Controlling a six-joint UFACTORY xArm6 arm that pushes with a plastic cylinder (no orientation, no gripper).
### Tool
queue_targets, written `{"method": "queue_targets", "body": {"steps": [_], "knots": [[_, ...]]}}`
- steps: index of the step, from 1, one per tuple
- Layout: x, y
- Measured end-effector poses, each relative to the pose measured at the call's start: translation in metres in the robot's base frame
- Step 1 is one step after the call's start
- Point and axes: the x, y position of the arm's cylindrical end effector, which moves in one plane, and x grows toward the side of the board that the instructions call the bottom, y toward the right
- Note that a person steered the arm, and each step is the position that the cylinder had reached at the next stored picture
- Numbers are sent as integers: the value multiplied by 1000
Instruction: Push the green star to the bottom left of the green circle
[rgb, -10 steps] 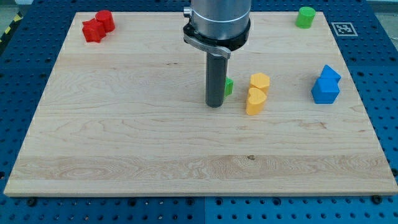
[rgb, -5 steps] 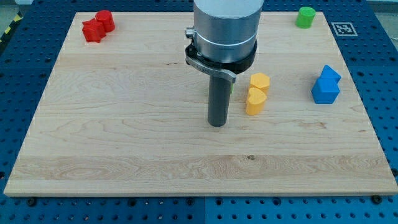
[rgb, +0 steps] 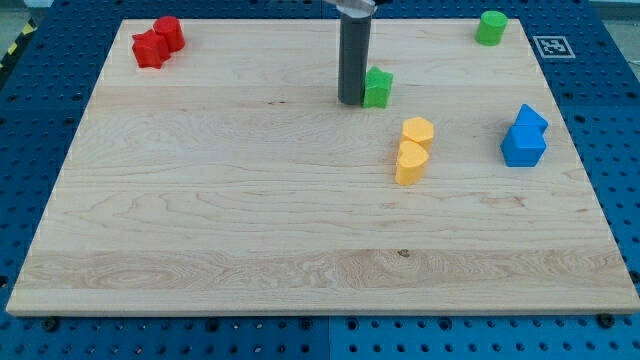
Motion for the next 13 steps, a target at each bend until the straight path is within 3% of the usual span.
{"method": "queue_targets", "body": {"steps": [4, 5, 8, 9, 13], "knots": [[29, 85], [-4, 93], [-51, 58], [-51, 101], [-29, 104]]}}
